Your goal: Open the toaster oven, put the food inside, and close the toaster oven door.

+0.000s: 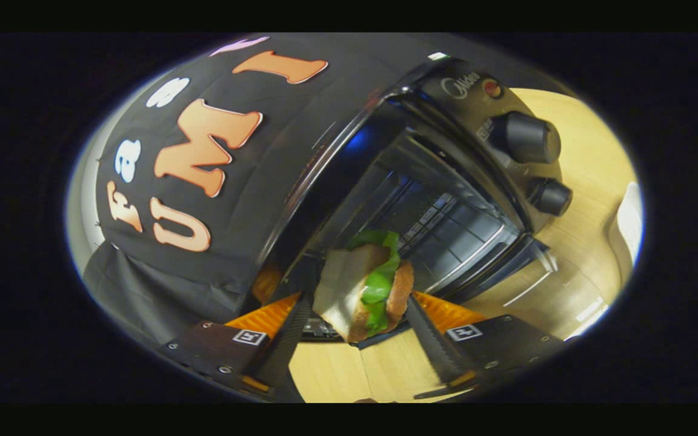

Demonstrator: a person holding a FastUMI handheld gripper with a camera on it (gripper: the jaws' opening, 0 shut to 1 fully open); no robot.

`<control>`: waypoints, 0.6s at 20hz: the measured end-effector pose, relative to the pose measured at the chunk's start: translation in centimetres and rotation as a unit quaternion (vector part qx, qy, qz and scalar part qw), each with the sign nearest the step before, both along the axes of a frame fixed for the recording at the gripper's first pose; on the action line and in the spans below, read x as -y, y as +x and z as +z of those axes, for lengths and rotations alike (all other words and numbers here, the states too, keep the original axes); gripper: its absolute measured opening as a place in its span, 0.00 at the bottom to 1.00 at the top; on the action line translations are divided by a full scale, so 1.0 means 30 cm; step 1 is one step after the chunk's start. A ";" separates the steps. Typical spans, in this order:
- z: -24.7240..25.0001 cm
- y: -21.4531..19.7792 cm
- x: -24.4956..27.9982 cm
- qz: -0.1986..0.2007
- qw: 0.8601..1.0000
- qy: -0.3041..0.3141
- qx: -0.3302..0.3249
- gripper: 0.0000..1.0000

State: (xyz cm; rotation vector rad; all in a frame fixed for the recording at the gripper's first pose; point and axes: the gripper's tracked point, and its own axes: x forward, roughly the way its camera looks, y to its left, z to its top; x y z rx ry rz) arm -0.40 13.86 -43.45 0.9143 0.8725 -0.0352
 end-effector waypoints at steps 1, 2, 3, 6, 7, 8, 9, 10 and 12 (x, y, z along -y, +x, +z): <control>-0.005 -0.026 0.013 0.017 1.000 -0.005 -0.013 0.92; -0.009 -0.044 0.022 0.027 0.999 -0.009 -0.019 0.97; -0.009 -0.062 0.046 0.032 0.999 -0.018 -0.023 0.97; 0.020 -0.147 0.079 0.059 0.997 -0.036 -0.037 0.98; 0.033 -0.186 0.076 0.079 0.995 -0.044 -0.038 0.98; 0.041 -0.229 0.079 0.101 0.992 -0.061 -0.040 0.98; 0.041 -0.278 0.079 0.127 0.988 -0.078 -0.044 0.98; 0.036 -0.327 0.085 0.151 0.983 -0.094 -0.051 0.98; 0.028 -0.424 0.094 0.198 0.971 -0.123 -0.061 0.98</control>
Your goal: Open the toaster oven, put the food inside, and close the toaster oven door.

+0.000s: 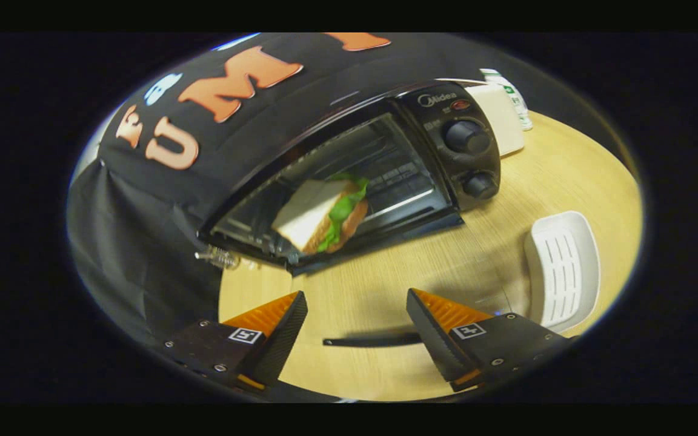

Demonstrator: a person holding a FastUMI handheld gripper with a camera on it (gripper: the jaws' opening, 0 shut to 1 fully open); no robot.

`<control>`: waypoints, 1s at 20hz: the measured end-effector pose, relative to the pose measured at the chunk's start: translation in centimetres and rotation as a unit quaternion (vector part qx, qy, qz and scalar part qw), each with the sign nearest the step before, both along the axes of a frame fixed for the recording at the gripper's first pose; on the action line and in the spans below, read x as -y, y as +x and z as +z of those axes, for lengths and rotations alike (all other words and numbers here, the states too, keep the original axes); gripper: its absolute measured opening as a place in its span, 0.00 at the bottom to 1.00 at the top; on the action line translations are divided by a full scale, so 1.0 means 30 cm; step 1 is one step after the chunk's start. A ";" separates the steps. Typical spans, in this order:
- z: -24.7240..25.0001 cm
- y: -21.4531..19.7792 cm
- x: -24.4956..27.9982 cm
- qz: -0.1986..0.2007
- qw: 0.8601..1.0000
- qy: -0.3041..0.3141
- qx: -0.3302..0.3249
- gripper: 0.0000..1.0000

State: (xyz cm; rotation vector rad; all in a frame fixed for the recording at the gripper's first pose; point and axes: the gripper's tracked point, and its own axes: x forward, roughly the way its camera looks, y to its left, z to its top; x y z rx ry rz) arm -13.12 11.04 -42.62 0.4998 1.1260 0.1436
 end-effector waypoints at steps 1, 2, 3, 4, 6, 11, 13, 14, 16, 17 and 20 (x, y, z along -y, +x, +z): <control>-0.007 -0.039 0.007 0.023 1.000 -0.016 -0.002 0.97; -0.012 -0.084 0.008 0.046 0.998 -0.030 -0.007 0.97; -0.020 -0.124 0.016 0.068 0.997 -0.043 -0.014 0.97; -0.020 -0.178 0.018 0.085 0.995 -0.050 -0.021 0.96; -0.052 -0.251 0.026 0.123 0.989 -0.068 -0.040 0.93; -0.145 -0.286 0.033 0.155 0.981 -0.100 -0.052 0.90; -0.177 -0.259 0.024 0.162 0.979 -0.112 -0.051 0.91; -0.180 -0.243 0.014 0.160 0.979 -0.112 -0.049 0.91; -0.155 -0.231 0.012 0.143 0.982 -0.112 -0.055 0.89; -0.130 -0.225 0.011 0.141 0.983 -0.109 -0.051 0.89; -0.061 -0.189 0.002 0.150 0.983 -0.104 -0.024 0.89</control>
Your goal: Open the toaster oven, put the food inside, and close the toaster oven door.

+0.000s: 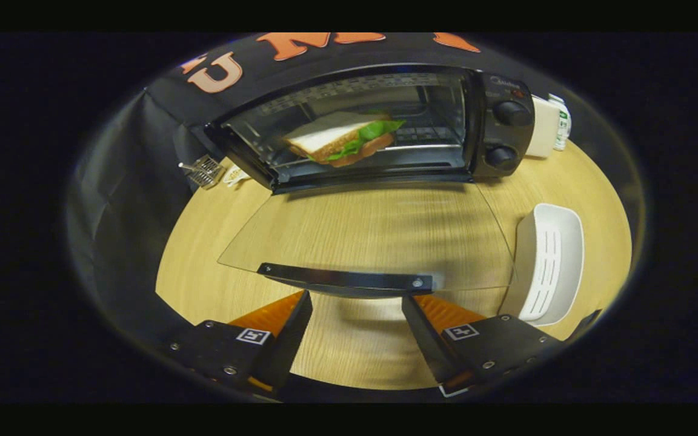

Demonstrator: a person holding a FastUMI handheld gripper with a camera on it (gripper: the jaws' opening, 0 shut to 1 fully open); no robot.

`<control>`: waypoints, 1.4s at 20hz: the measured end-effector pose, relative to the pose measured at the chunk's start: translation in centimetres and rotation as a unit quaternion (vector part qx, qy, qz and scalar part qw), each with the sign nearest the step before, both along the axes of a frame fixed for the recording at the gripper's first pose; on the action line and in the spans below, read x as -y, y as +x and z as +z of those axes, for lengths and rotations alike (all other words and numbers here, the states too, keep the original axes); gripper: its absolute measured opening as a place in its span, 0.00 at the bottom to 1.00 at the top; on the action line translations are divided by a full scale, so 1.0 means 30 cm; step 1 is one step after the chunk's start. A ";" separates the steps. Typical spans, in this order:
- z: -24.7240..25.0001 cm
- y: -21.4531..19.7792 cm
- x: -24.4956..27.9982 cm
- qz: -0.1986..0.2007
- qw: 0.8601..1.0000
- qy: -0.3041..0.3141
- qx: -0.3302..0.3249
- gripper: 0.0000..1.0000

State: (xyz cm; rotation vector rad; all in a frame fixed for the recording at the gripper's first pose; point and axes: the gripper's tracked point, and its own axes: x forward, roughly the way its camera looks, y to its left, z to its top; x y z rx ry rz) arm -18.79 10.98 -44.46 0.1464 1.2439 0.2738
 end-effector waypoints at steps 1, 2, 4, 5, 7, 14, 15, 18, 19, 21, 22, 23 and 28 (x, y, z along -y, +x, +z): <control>0.027 0.014 -0.011 0.001 1.000 0.004 0.008 0.89; 0.057 0.034 -0.024 0.003 1.000 0.008 0.018 0.89; 0.120 0.093 -0.049 0.008 0.999 0.018 0.046 0.89; 0.144 0.123 -0.056 0.008 0.998 0.020 0.059 0.89; 0.182 0.188 -0.064 0.004 0.997 0.025 0.077 0.89; 0.285 0.386 -0.054 -0.018 0.990 0.023 0.135 0.88; 0.301 0.407 -0.048 -0.020 0.989 0.021 0.144 0.88; 0.361 0.469 -0.029 -0.027 0.985 0.019 0.172 0.88; 0.382 0.477 -0.021 -0.029 0.983 0.017 0.180 0.88; 0.420 0.488 -0.002 -0.024 0.979 0.015 0.201 0.89; 0.464 0.498 0.007 -0.021 0.975 0.013 0.219 0.89; 0.514 0.507 0.016 -0.018 0.971 0.011 0.240 0.89; 0.811 0.585 0.052 -0.012 0.939 0.006 0.344 0.90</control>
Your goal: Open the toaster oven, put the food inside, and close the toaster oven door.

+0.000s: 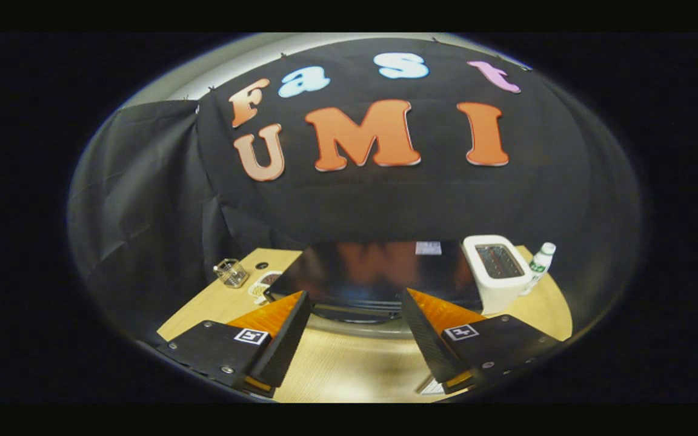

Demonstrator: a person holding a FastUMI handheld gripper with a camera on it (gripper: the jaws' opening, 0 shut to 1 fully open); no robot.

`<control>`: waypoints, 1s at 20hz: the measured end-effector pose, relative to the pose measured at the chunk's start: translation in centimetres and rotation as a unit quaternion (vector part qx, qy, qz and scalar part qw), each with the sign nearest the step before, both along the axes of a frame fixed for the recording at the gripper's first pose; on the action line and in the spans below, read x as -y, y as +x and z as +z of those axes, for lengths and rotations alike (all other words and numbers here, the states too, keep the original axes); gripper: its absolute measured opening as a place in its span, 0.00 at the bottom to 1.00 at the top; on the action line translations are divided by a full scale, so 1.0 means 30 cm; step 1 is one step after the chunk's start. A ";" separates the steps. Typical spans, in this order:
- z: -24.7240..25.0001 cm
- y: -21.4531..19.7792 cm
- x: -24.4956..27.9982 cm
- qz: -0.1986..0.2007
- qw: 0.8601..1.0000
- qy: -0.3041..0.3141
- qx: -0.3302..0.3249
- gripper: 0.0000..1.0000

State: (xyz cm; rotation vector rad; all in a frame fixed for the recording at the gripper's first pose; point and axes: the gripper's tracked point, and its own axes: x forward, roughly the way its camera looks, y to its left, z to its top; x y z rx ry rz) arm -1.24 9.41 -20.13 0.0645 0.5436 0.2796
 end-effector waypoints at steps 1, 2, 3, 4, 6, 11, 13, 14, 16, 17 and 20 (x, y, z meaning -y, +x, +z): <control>0.062 0.013 0.005 -0.001 1.000 0.002 0.024 0.90; 0.127 0.028 0.008 0.001 0.999 0.005 0.050 0.92; 0.178 0.039 0.014 0.002 0.997 0.006 0.074 0.95; 0.224 0.050 0.028 0.000 0.996 0.001 0.093 0.97; 0.301 0.059 0.056 -0.005 0.993 -0.003 0.121 0.98; 0.497 0.066 0.076 -0.013 0.981 -0.018 0.192 0.98; 0.562 0.067 0.068 -0.017 0.976 -0.022 0.216 0.98; 0.596 0.069 0.060 -0.017 0.973 -0.020 0.227 0.98; 0.642 0.082 0.034 -0.016 0.968 -0.015 0.249 0.99; 0.647 0.089 0.039 -0.024 0.967 -0.016 0.252 0.98; 0.665 0.082 0.002 -0.029 0.967 -0.009 0.253 0.98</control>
